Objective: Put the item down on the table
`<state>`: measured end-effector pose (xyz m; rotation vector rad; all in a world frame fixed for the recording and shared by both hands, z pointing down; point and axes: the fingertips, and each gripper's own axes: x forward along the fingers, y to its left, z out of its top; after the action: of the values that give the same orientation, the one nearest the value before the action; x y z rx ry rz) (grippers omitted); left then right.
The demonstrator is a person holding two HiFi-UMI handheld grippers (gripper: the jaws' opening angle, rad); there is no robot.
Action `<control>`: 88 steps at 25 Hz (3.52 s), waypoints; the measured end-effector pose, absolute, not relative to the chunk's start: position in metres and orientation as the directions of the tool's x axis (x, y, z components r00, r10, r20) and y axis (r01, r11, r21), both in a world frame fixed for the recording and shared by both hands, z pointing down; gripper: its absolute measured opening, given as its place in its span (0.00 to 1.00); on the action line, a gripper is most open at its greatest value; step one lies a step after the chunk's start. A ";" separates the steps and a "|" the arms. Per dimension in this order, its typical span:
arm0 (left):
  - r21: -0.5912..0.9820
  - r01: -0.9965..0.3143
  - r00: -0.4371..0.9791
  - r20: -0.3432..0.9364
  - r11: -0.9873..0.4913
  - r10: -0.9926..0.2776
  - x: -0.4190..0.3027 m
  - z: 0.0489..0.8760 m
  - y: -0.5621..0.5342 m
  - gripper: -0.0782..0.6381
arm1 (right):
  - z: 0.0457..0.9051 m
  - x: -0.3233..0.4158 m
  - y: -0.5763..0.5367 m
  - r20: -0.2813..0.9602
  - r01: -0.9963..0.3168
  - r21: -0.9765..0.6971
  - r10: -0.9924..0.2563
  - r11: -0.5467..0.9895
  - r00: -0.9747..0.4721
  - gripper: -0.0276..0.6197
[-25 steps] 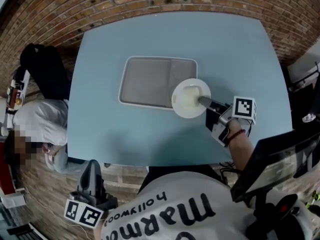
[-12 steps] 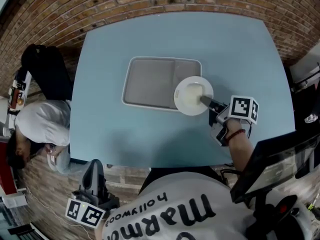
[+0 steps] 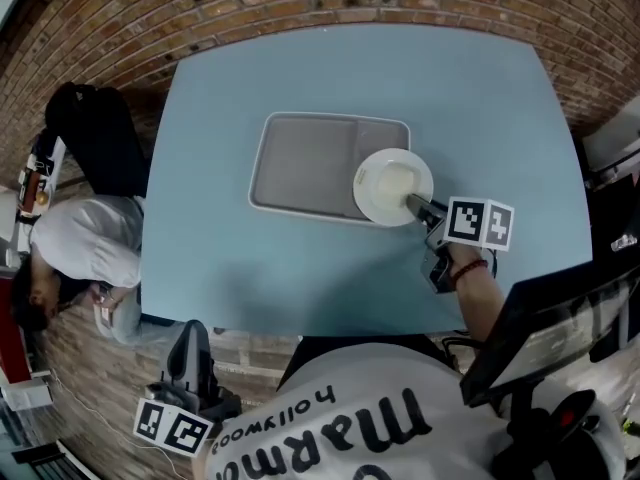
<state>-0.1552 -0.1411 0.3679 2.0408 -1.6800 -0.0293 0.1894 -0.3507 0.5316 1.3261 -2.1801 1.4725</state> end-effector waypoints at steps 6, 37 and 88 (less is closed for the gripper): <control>0.388 -0.914 0.240 0.288 -0.117 -0.927 -0.156 0.368 -0.143 0.12 | 0.529 0.180 -0.356 0.597 -0.775 -0.610 -0.547 0.165 -0.587 0.14; 0.383 -0.918 0.214 0.271 -0.098 -0.939 -0.169 0.370 -0.133 0.12 | 0.524 0.163 -0.360 0.677 -0.819 -0.473 -0.461 0.325 -0.574 0.18; 0.401 -0.784 0.575 0.183 -0.474 -0.797 -0.134 0.352 -0.220 0.12 | 0.319 0.175 -0.299 -0.056 -0.742 -0.485 -0.863 0.463 -0.502 0.25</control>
<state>-0.1335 -0.2196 0.3522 2.3667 -1.2701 -0.0402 0.1755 -0.2992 0.3188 1.6571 -2.9291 0.7086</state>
